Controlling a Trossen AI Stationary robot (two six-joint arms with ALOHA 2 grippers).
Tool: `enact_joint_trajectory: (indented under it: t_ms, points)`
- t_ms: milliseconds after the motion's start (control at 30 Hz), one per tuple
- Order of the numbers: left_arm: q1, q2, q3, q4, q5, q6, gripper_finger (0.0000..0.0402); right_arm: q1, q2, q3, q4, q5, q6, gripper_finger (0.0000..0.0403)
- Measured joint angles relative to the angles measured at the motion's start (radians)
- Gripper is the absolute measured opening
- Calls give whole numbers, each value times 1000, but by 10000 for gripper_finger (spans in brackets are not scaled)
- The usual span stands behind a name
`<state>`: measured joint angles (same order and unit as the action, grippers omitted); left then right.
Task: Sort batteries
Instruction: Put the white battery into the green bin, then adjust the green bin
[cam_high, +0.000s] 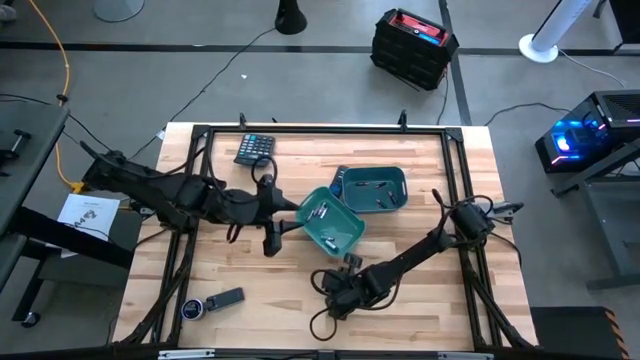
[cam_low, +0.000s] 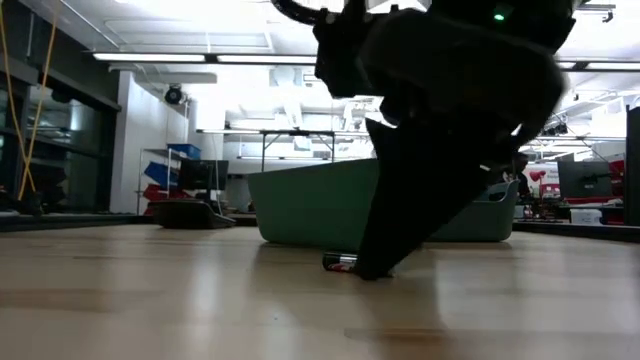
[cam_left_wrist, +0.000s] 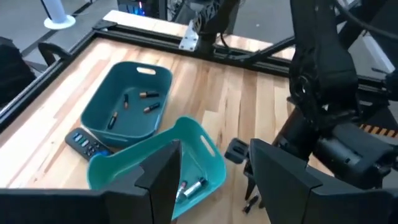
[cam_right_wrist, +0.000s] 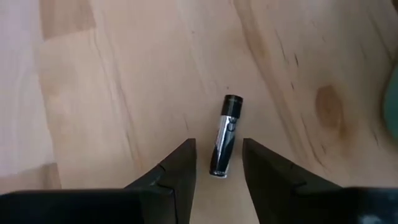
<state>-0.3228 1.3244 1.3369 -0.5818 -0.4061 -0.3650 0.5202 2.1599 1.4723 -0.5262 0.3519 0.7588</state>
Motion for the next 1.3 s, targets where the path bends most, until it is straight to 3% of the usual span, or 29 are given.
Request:
enact_joint_trajectory:
  t_ms: [167,300,367,600,767,933,1167,1300]
  points:
    - [-23,-2,0,-4,33,0,181,-12,18,3,-2,-18,94,108]
    - [-45,-38,0,-30,74,0,181,-15,-18,14,-28,-32,67,24]
    - [-57,-69,0,-52,72,-1,181,-10,-51,27,-56,-29,21,17]
    - [-83,-173,0,-84,-72,-9,181,-23,-228,85,-198,150,-111,9]
    - [-86,-192,0,-156,-135,-42,181,-100,-290,90,-320,278,-72,21]
    - [-87,-166,-11,-205,-135,-89,181,-178,-274,71,-388,213,7,56]
    - [-98,-126,-96,-197,-125,-158,181,-219,-296,76,-421,218,-112,154]
    - [-124,-115,-173,-116,-125,-122,181,-237,-380,85,-542,208,-118,189]
